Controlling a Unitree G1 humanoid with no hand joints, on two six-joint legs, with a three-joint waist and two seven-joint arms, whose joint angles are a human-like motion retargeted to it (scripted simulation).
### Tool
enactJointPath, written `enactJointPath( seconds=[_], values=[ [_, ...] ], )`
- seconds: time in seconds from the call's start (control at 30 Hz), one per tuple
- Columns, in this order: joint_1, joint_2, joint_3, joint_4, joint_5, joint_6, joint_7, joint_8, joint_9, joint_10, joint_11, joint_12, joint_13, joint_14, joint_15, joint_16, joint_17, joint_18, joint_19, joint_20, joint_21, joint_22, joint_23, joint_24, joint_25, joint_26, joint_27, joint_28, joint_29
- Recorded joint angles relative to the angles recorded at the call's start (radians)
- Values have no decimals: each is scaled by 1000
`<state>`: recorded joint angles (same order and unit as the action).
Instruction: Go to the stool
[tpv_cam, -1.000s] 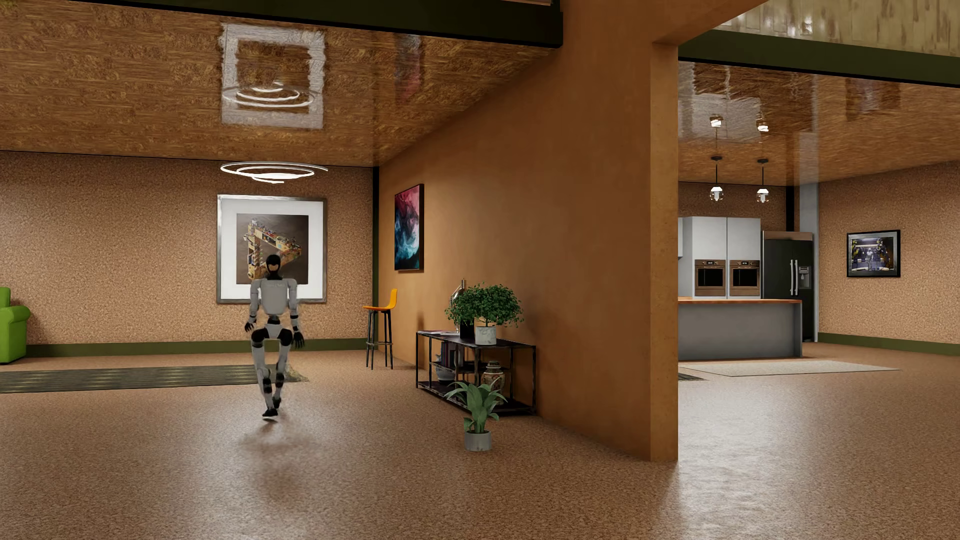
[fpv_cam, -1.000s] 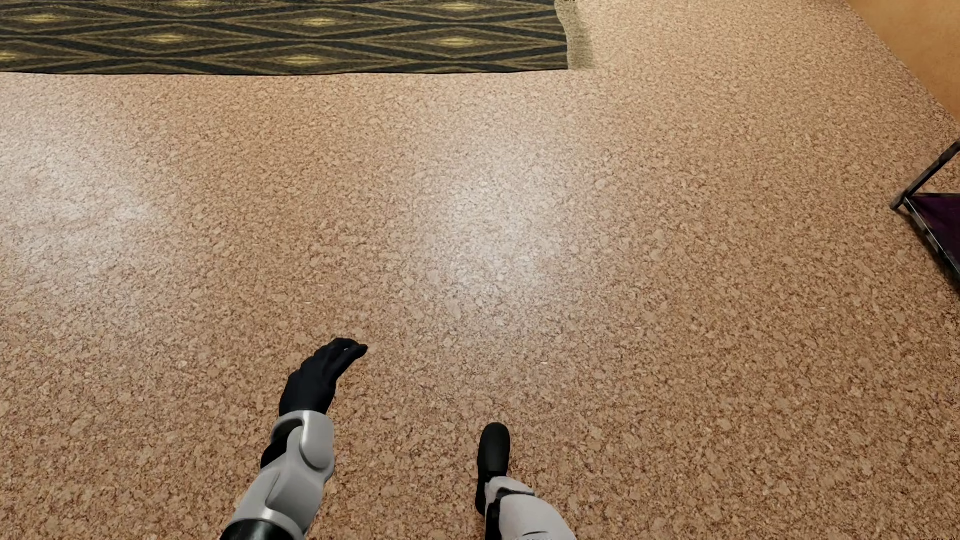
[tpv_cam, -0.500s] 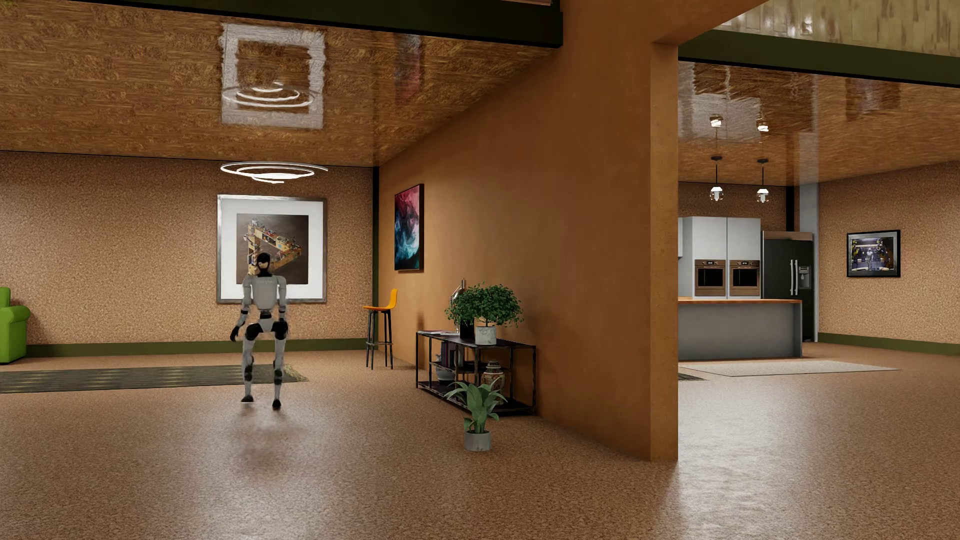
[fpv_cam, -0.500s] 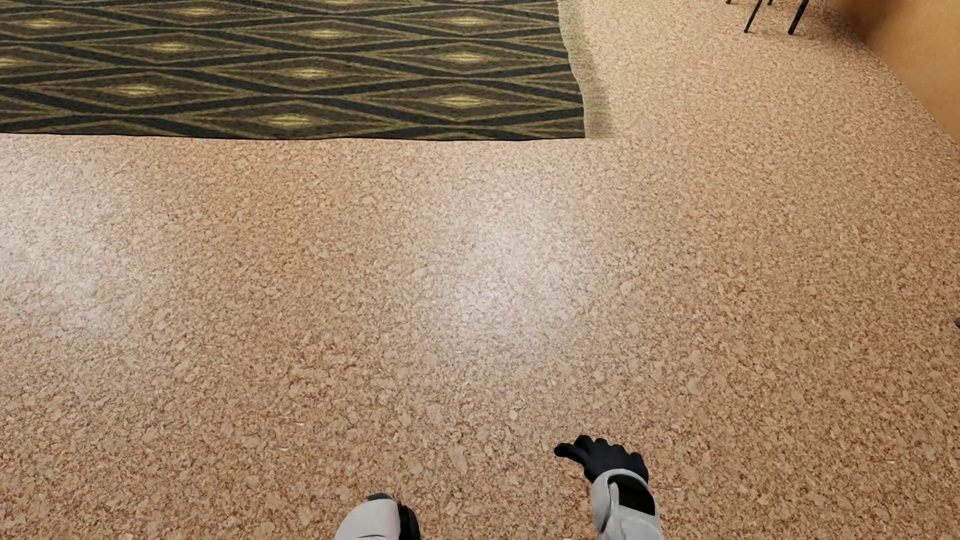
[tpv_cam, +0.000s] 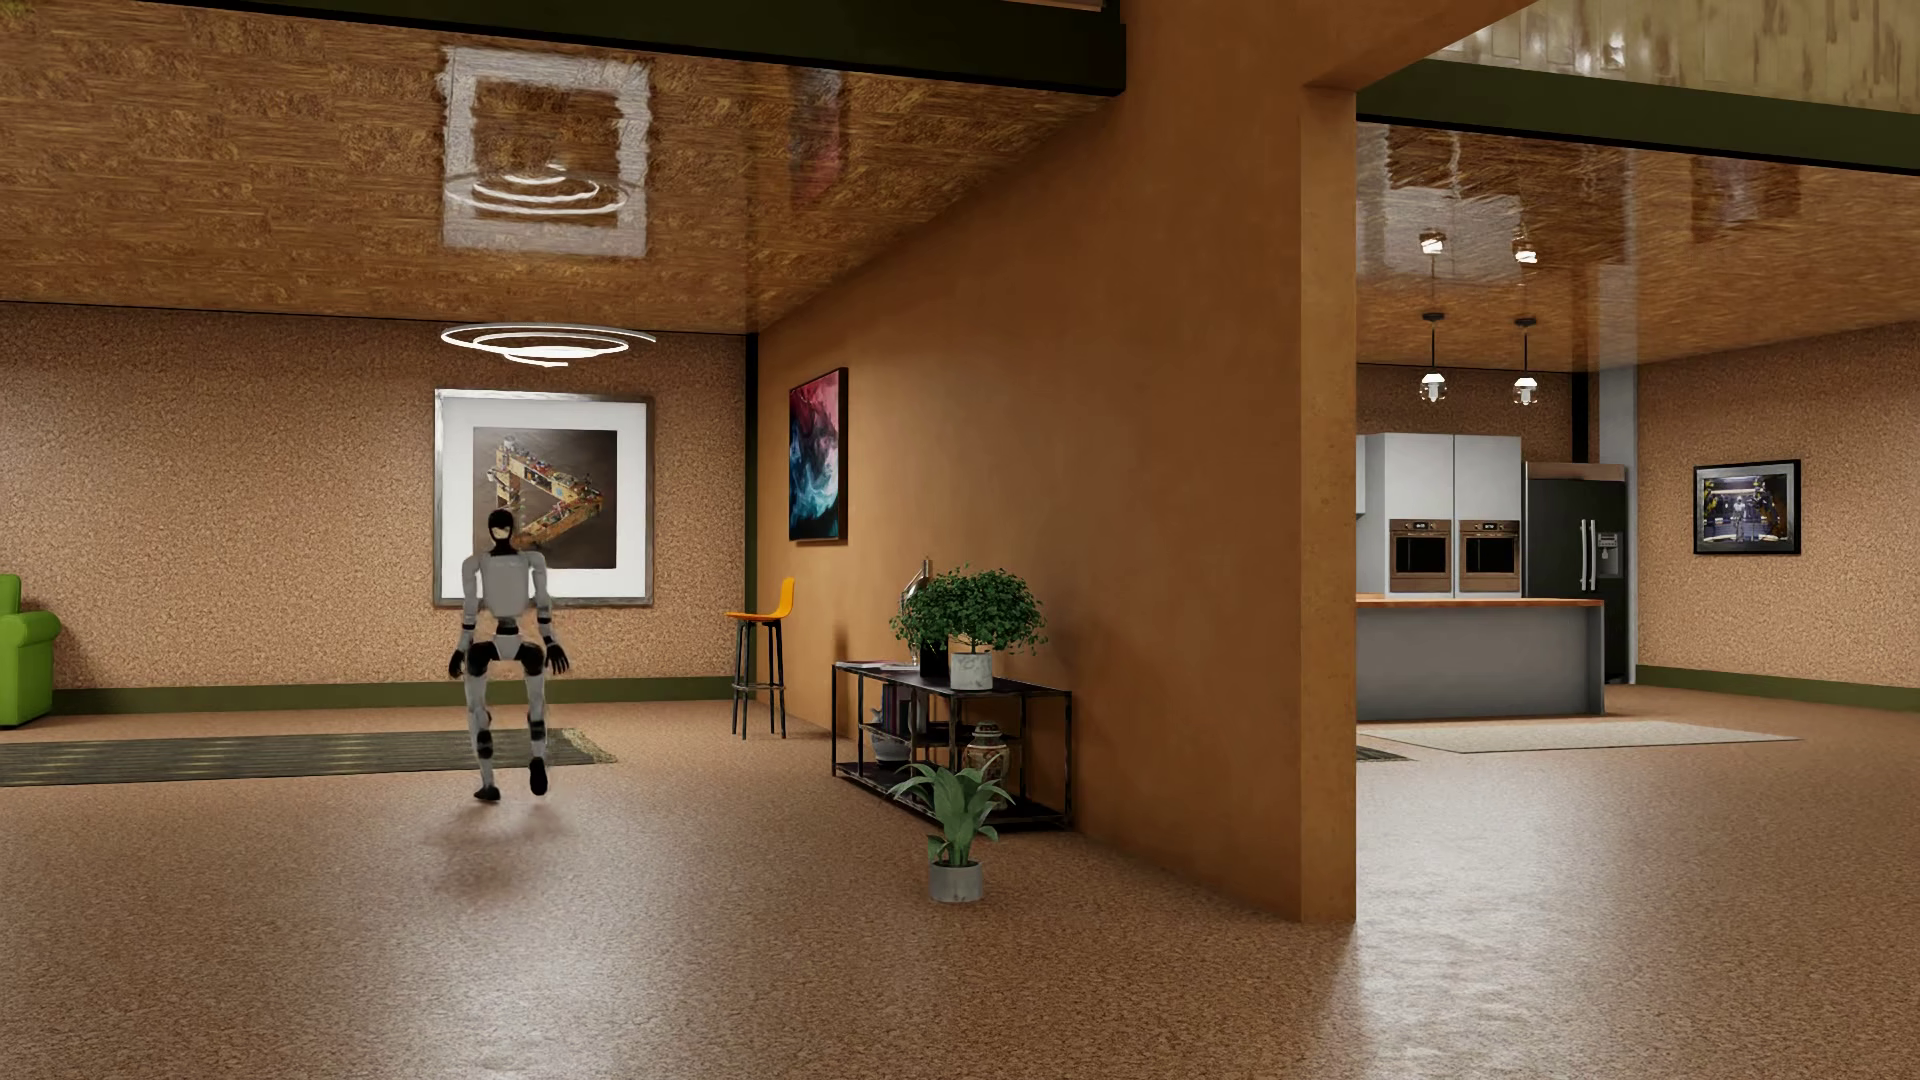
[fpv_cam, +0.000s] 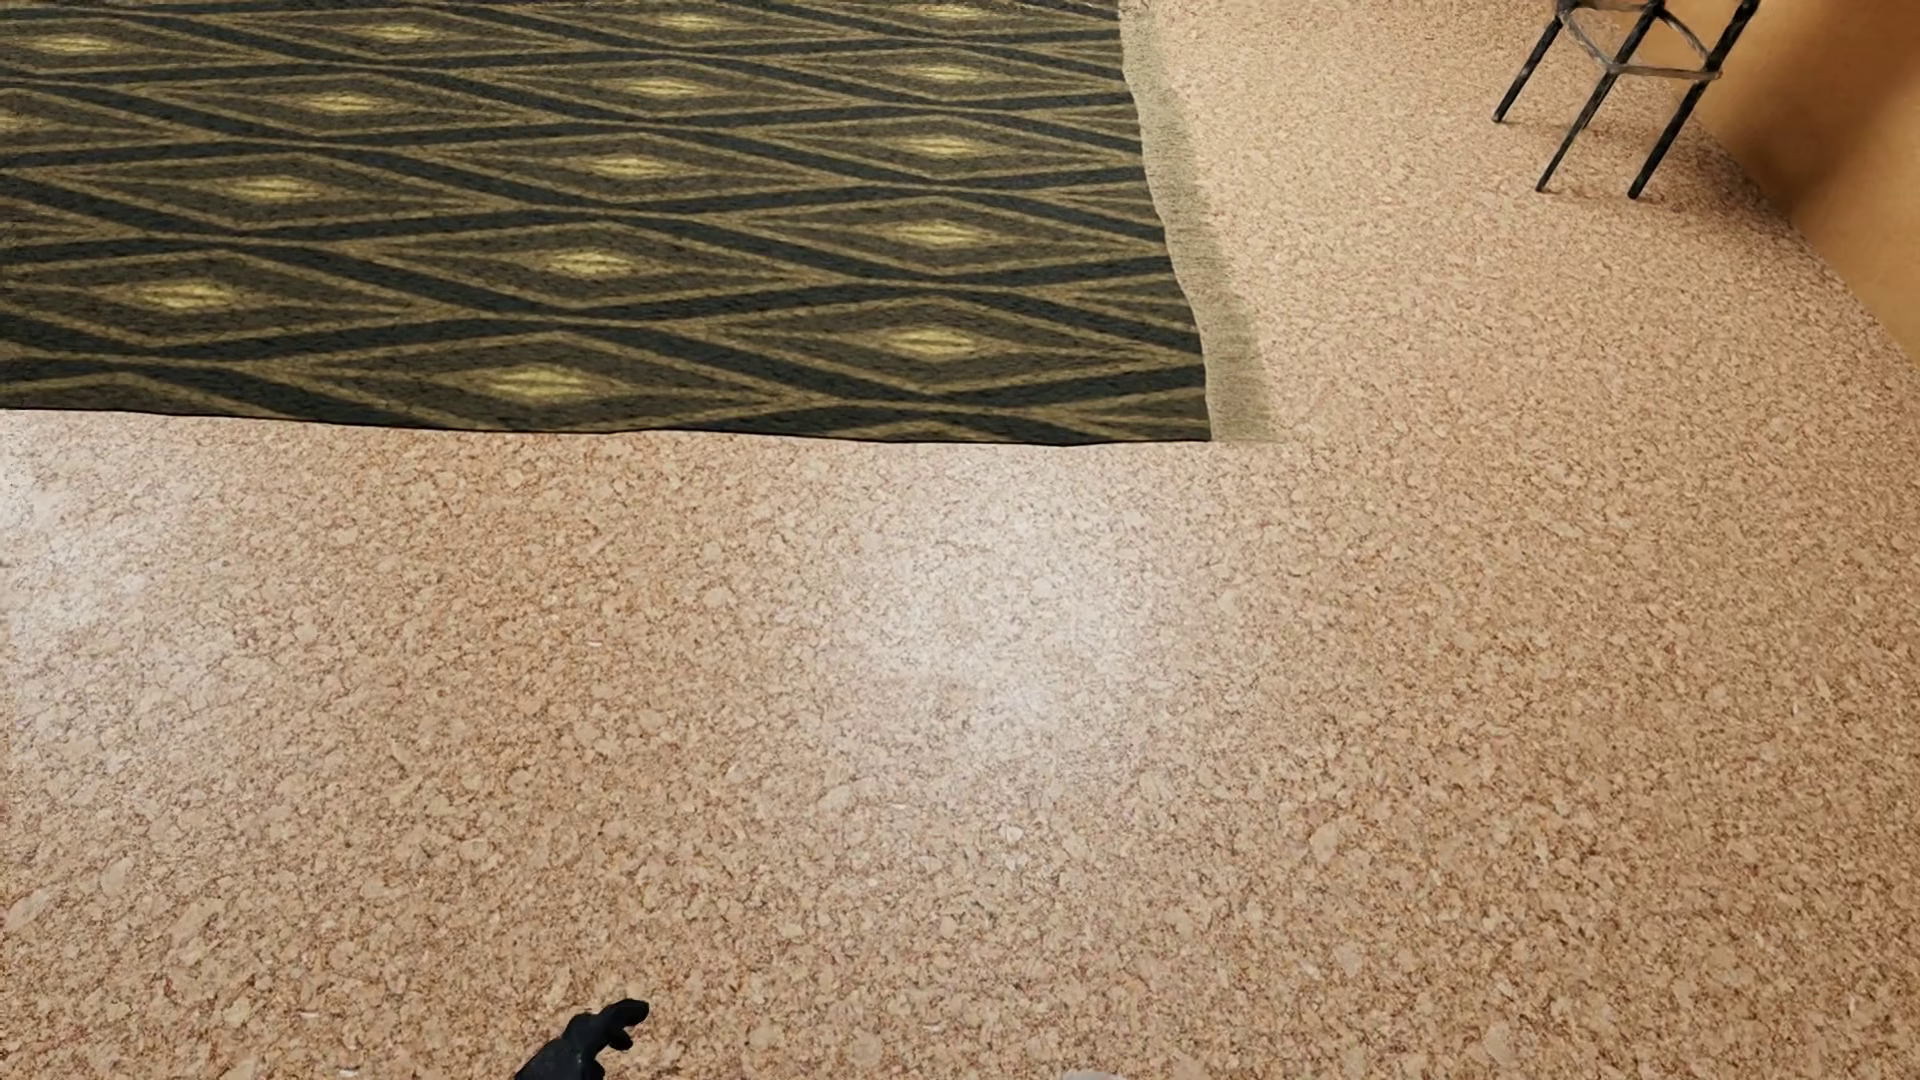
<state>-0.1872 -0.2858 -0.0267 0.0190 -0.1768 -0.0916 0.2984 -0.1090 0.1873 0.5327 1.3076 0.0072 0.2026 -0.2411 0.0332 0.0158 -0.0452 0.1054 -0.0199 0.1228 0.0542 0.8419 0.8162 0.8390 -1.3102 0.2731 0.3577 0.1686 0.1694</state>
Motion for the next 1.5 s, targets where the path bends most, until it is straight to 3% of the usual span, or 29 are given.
enactJointPath(
  seconds=[0.07,0.13,0.2,0.23,0.3,0.33,0.37,0.4,0.43,0.5,0.53,0.6,0.67,0.73,0.8,0.9,0.93,0.97,1.03,1.07,1.1,1.13,1.2,1.23,1.3,1.37,1.4,1.47,1.5],
  values=[
    [96,-117,-32,-46,18,-6,-46,-13,-6,-59,-155,-130,58,-41,-27,24,23,-9,-12,-49,-50,-41,-41,8,12,-44,-11,11,4],
    [182,-168,-56,-80,0,-10,-83,-111,-13,-106,-468,-229,80,-87,-21,47,28,-18,-67,-108,-90,-111,-65,11,20,-90,-19,31,-8],
    [270,-155,-62,-111,47,-15,-102,-243,-20,-169,-914,-290,76,-117,33,67,8,-30,-3,-154,-100,-194,-76,20,0,-118,-46,41,7],
    [317,-166,-61,-126,101,-14,-102,-243,-23,-201,-1090,-301,69,-132,6,71,-7,-37,82,-163,-108,-238,-87,19,-4,-131,-63,57,24],
    [409,-199,-56,-151,163,-9,-91,-183,-27,-225,-1178,-278,47,-158,-58,73,-34,-45,85,-163,-125,-298,-109,6,-9,-148,-84,89,50],
    [443,-188,-53,-156,156,-3,-84,-232,-29,-214,-1133,-252,34,-155,-20,78,-37,-42,24,-170,-138,-307,-116,11,-6,-147,-85,86,47],
    [475,-181,-55,-152,139,10,-91,-269,-30,-177,-1066,-223,26,-132,23,80,-28,-24,-109,-185,-157,-293,-124,22,0,-133,-76,77,26],
    [480,-172,-61,-140,110,28,-105,-298,-28,-93,-989,-193,26,-73,76,74,-14,-33,-184,-203,-183,-256,-134,32,9,-115,-53,70,-10],
    [459,-161,-70,-107,91,49,-107,-315,-25,31,-902,-159,26,37,60,74,11,-38,-221,-222,-207,-191,-135,44,28,-83,-32,34,-51],
    [323,-111,-76,-15,98,88,-118,-334,-20,418,-802,-93,-9,237,-54,73,60,-140,-220,-214,-229,-40,-97,38,71,0,-14,-77,-120],
    [235,-69,-72,47,120,106,-116,-336,-19,592,-791,-57,-42,316,-98,77,74,-133,-213,-197,-215,31,-64,33,63,51,-4,-151,-170],
    [59,34,-48,165,188,135,-117,-310,-17,803,-832,50,-125,211,-151,80,94,-67,-195,-132,-160,79,3,6,9,99,-5,-258,-287],
    [-103,141,-7,251,265,151,-141,-248,-20,840,-897,194,-204,201,-185,93,122,-34,-180,-97,-123,34,-4,18,24,66,-52,-293,-366],
    [-232,232,33,261,314,159,-159,-168,-25,695,-945,341,-268,180,-224,77,107,-13,-163,-42,-43,-35,-53,6,23,11,-108,-268,-400],
    [-300,306,61,222,344,165,-164,-98,-30,378,-968,442,-324,198,-272,34,65,3,-148,6,43,-76,-117,-18,3,-6,-152,-234,-394],
    [-289,424,70,100,370,168,-194,-39,-33,-322,-1037,493,-372,241,-332,-9,9,-129,-122,8,62,-82,-198,10,71,-2,-191,-274,-219],
    [-300,465,65,71,374,169,-168,-38,-30,-409,-1041,492,-370,206,-352,-14,-6,-226,-109,1,53,-84,-212,28,108,-10,-190,-300,-154],
    [-313,501,62,52,374,168,-135,-45,-26,-386,-1030,482,-358,205,-364,-14,-23,-178,-99,-3,48,-87,-214,46,132,-17,-183,-321,-126],
    [-318,580,70,36,361,156,-147,-32,-21,-217,-978,467,-324,264,-335,-24,-52,-81,-89,12,70,-118,-150,68,120,-16,-164,-318,-119],
    [-303,608,75,50,345,144,-136,-19,-20,-140,-924,470,-313,327,-283,-40,-58,-61,-77,45,88,-151,-81,55,94,-18,-134,-273,-100],
    [-292,604,80,66,319,128,-112,-15,-17,-51,-821,466,-299,311,-207,-54,-67,-16,-63,74,111,-174,-7,38,44,-21,-90,-218,-58],
    [-281,560,83,75,279,109,-88,-26,-13,27,-662,447,-274,243,-104,-65,-70,-12,-57,101,116,-179,50,15,4,-21,-50,-168,-24],
    [-212,403,76,64,168,68,-39,-39,-3,83,-274,353,-198,133,73,-60,-87,-21,95,135,107,-128,97,-35,-45,-6,-28,-131,53],
    [-165,311,65,50,116,49,-26,-40,1,78,-128,284,-146,96,95,-32,-95,-27,80,119,94,-82,81,-20,-55,9,-43,-157,70],
    [-62,131,36,16,49,22,-27,-40,6,35,27,124,-17,49,8,44,-97,-40,28,37,27,14,5,92,-22,40,-93,-231,47],
    [41,-16,4,-24,7,8,-46,-37,6,-24,-1,-31,99,12,-6,92,-50,-51,24,-72,-86,42,-67,213,55,3,-77,-275,0],
    [86,-73,-13,-38,-13,5,-57,-49,4,-48,-82,-91,137,-9,-18,106,-27,-57,-1,-88,-131,11,-91,228,92,-26,-67,-252,-13],
    [173,-138,-42,-59,-54,0,-72,-120,0,-93,-363,-178,184,-54,-37,103,4,-72,-58,-58,-176,-83,-112,143,123,-87,-62,-183,-31],
    [215,-140,-54,-67,-59,-2,-71,-177,-2,-117,-569,-204,194,-76,-23,99,11,-79,-45,-38,-176,-137,-110,73,111,-119,-63,-147,-21]
  ],
)
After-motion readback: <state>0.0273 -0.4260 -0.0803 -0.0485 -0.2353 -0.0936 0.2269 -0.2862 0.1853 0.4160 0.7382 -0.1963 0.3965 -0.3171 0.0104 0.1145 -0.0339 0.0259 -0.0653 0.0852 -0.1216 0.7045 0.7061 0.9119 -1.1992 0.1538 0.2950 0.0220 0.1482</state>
